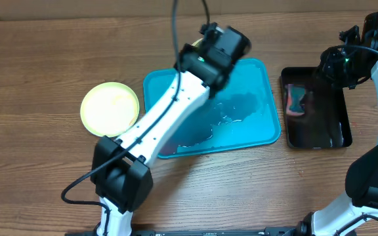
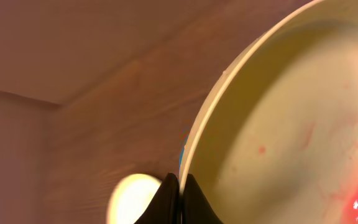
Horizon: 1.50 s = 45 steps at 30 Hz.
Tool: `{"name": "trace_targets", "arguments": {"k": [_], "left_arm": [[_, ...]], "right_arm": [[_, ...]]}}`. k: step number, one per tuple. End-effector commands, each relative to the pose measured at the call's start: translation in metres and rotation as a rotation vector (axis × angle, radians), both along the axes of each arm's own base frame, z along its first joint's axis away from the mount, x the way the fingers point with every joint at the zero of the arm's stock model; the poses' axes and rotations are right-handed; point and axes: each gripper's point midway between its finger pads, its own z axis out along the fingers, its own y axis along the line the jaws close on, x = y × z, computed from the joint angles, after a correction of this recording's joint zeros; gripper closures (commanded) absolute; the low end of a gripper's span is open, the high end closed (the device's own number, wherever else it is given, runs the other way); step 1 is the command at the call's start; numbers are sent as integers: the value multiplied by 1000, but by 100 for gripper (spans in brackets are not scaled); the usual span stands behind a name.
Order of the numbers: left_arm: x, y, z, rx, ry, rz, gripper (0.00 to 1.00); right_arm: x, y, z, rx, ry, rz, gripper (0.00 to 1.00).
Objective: Clean dirty plates on tray and stack at the side
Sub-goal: 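Return the sponge to the black tray with the right gripper, then lift the yellow plate with the left gripper and swing it left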
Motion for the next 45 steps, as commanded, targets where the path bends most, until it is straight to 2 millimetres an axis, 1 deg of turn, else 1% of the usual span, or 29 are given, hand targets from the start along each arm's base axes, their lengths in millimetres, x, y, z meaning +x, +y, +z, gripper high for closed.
{"name": "trace_targets", "arguments": {"k": [1, 4, 6, 9, 12, 14, 18, 21, 23, 31, 32, 34, 36, 38, 40, 41, 43, 45], "left_arm": [[-8, 11, 49, 84, -196, 108, 96], [-15, 3, 49, 71, -211, 108, 96], [-18, 1, 47, 61, -215, 115, 96], [-21, 4, 44, 47, -216, 138, 96], [-25, 11, 47, 62, -235, 171, 96], [-27, 15, 49, 81, -245, 183, 96], [-29, 15, 51, 88, -255, 188, 96], [-33, 15, 51, 89, -261, 196, 96], [-35, 16, 51, 88, -265, 203, 96], [-42, 23, 49, 79, -270, 238, 96], [-44, 26, 52, 84, -297, 256, 96], [-48, 32, 66, 122, -381, 285, 96], [-50, 33, 83, 177, -464, 294, 96], [-52, 33, 93, 208, -515, 298, 96], [-52, 32, 92, 205, -513, 296, 96], [-52, 32, 91, 199, -505, 294, 96], [-51, 31, 87, 183, -485, 291, 96], [-51, 29, 83, 169, -467, 285, 96]], "right_arm": [[2, -1, 7, -10, -19, -4, 84], [1, 0, 6, -9, -15, -3, 84], [0, 0, 6, -8, -12, -3, 84], [0, 0, 6, -8, -10, -4, 84], [0, 0, 6, -8, -9, -4, 84], [0, -1, 6, -13, -9, -5, 79], [-2, -6, 3, -38, 2, -14, 62], [-3, -7, 0, -44, 11, -16, 47], [-4, -6, -2, -43, 16, -16, 45], [-5, -6, -8, -41, 24, -16, 43], [-5, -6, -8, -41, 23, -16, 38], [-5, -6, -8, -41, 22, -15, 33], [-5, -6, -8, -41, 22, -16, 29], [-5, -6, -8, -41, 23, -16, 27], [-5, -6, -8, -41, 23, -16, 24], [-5, -6, -8, -41, 23, -16, 19], [-5, -6, -8, -41, 23, -16, 13], [-5, -6, -8, -41, 23, -15, 3]]}}
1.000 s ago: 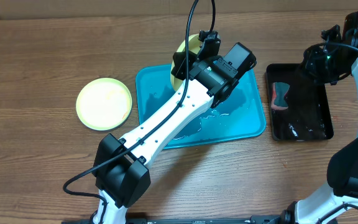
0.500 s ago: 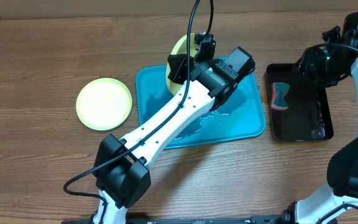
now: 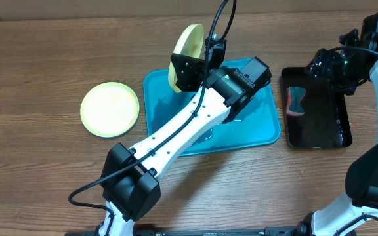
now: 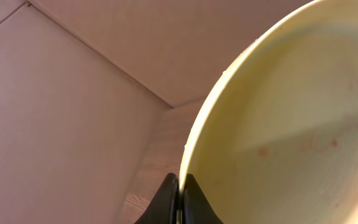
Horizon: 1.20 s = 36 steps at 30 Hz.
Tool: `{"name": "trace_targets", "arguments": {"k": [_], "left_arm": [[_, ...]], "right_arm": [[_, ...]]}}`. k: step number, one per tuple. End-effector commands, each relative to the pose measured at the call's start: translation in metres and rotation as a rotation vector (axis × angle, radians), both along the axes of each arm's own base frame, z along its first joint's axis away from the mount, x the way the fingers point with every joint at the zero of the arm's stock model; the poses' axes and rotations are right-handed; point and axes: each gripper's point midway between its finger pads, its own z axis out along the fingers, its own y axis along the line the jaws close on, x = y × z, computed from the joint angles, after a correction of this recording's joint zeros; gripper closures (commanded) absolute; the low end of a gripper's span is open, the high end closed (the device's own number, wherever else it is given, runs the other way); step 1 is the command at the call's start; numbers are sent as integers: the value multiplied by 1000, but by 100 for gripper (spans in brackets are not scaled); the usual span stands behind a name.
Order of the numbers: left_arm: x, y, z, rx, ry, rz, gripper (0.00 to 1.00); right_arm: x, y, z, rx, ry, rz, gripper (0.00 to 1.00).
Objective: Clean dirty plates on tray and stack at the side
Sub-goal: 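Lift the yellow plate with the left gripper and swing it left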
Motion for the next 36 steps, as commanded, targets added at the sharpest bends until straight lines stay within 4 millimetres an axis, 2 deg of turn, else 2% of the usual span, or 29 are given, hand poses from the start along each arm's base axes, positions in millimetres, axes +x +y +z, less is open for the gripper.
{"name": "trace_targets", "arguments": {"k": [1, 11, 17, 21, 25, 29, 33, 36], "left_arm": [[-4, 0, 20, -49, -83, 5, 96], [-6, -11, 2, -121, -5, -30, 96], [-8, -11, 9, -90, -33, -29, 96], [-6, -11, -15, -188, 75, -34, 96], [0, 0, -37, -311, 179, -8, 96], [4, 22, -56, -515, 313, 31, 96], [8, 54, -60, -702, 401, 66, 95], [13, 71, -57, -817, 462, 26, 96]], "right_arm": [[-1, 0, 1, -11, -7, 4, 0], [0, 0, 1, -11, -8, 4, 0], [0, -1, 2, -11, -10, 4, 0], [0, -1, 2, -11, -10, 4, 0], [0, -1, 2, -11, -10, 4, 0], [0, -1, 2, -12, -11, 7, 0], [0, -1, 2, -13, -12, 7, 0], [1, -1, 2, -13, -12, 7, 0]]}}
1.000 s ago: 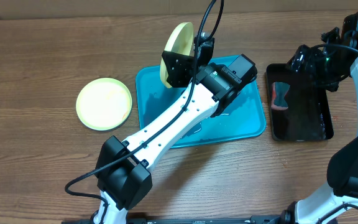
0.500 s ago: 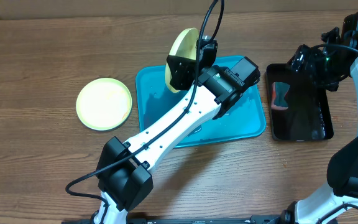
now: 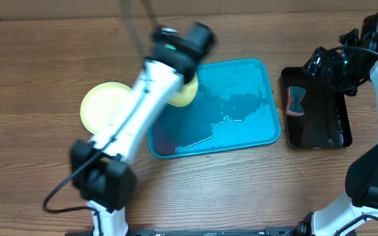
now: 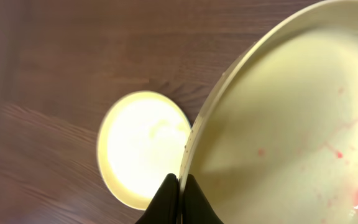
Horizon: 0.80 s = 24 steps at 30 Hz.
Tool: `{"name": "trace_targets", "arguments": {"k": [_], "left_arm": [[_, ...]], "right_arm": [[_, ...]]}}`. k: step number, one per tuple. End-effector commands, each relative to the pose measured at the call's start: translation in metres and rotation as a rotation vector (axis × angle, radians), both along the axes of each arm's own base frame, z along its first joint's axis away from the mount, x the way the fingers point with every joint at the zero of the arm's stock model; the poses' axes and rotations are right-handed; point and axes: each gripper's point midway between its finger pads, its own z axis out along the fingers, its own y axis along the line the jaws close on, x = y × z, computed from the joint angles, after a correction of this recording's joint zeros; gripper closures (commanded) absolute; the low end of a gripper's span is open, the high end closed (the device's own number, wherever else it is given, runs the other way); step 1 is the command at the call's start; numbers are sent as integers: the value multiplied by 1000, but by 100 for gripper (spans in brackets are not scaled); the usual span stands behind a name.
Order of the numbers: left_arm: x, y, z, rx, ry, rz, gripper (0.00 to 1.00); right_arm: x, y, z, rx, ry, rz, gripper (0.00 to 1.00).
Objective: Clean dirty plates on tray and stack at the side
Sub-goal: 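Lift the yellow plate with the left gripper and swing it left, then lower the yellow plate onto the plate stack and open the left gripper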
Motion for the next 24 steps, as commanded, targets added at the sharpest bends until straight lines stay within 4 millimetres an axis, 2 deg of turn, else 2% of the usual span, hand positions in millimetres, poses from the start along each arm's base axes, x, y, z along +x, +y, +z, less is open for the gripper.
{"name": "trace_targets", "arguments": {"k": [1, 6, 9, 13, 16, 24], "left_arm": [[-4, 0, 21, -255, 34, -92, 96], [-5, 42, 22, -406, 91, -83, 95], [-13, 82, 13, -469, 142, -10, 95], [-22, 121, -3, -543, 174, 52, 95], [-29, 144, -22, -600, 189, 107, 95], [-51, 181, -72, -679, 110, 203, 96]], "right_arm": [[0, 0, 2, -10, -8, 3, 0], [0, 0, 2, -9, -8, 3, 0], [0, 0, 2, -10, -8, 4, 0], [0, 0, 2, -9, -8, 4, 0], [0, 0, 2, -9, -8, 4, 0], [0, 0, 2, -9, -8, 4, 0]]}}
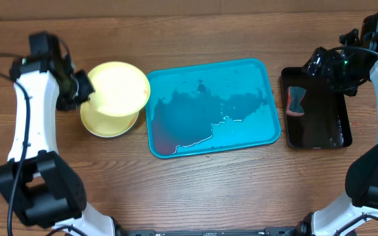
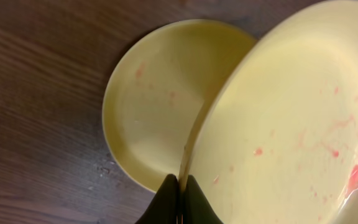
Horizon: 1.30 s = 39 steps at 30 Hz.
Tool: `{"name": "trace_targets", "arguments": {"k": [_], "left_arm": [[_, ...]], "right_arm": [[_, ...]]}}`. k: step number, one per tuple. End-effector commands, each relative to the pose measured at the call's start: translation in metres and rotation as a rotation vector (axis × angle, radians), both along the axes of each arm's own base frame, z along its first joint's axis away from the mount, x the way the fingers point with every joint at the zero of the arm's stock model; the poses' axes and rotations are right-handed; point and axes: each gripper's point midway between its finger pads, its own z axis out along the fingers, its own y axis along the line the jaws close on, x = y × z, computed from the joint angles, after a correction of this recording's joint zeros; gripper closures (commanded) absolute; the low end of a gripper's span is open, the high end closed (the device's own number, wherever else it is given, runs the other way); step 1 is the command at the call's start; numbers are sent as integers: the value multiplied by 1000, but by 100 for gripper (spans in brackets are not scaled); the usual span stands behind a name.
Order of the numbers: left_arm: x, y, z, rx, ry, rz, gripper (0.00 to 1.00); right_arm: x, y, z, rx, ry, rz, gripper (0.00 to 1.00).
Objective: Clean dirty plates on tray and stack at the side
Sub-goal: 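Lower the yellow plate onto the plate stack and open the left gripper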
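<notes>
My left gripper (image 1: pixel 84 92) is shut on the rim of a pale yellow plate (image 1: pixel 118 87), holding it tilted just above a second yellow plate (image 1: pixel 107 122) that lies on the table left of the tray. In the left wrist view the held plate (image 2: pixel 291 124) shows red smears, the lower plate (image 2: pixel 160 99) has faint pink specks, and the left gripper (image 2: pixel 180 186) pinches the rim. The teal tray (image 1: pixel 268 128) is wet and holds no plate. My right gripper (image 1: pixel 330 65) hovers over the black tray; its jaws cannot be made out.
A black tray (image 1: pixel 343 134) at the right holds a red and blue sponge (image 1: pixel 295 99). Water and a reddish patch (image 1: pixel 166 145) lie pooled on the teal tray. Bare wooden table (image 1: pixel 241 190) surrounds both trays.
My left arm has swung from the teal tray's left edge out to the far left. The held plate now hangs over the plate on the table, not beside it. The right arm stayed put.
At first my left gripper held the stained plate above the tray's far side. Then the plate stood tipped upright over the tray's back edge. Later it was at the tray's left edge, and now it is above the plate lying at the left.
</notes>
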Motion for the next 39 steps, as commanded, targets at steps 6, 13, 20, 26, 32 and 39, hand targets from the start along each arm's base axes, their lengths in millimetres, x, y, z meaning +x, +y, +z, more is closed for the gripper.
{"name": "trace_targets", "arguments": {"k": [6, 13, 20, 26, 32, 39], "left_arm": [[-21, 9, -32, -35, -81, 70, 96], [-34, 43, -67, 16, -95, 240, 96], [-28, 63, -70, 106, -137, 262, 96], [-23, 49, -70, 87, -145, 211, 96], [-27, 27, -75, 67, -101, 157, 94], [-26, 27, -74, 77, -101, 157, 26]], "right_arm": [[-1, 0, 1, -8, -5, 4, 0], [-2, 1, 1, -7, 2, 4, 0], [-2, 0, 1, -8, 0, 4, 0], [-2, 1, 1, -7, 0, 4, 0], [-2, 1, 1, -7, 1, 4, 0], [-2, 1, 1, -7, 0, 4, 0]]}}
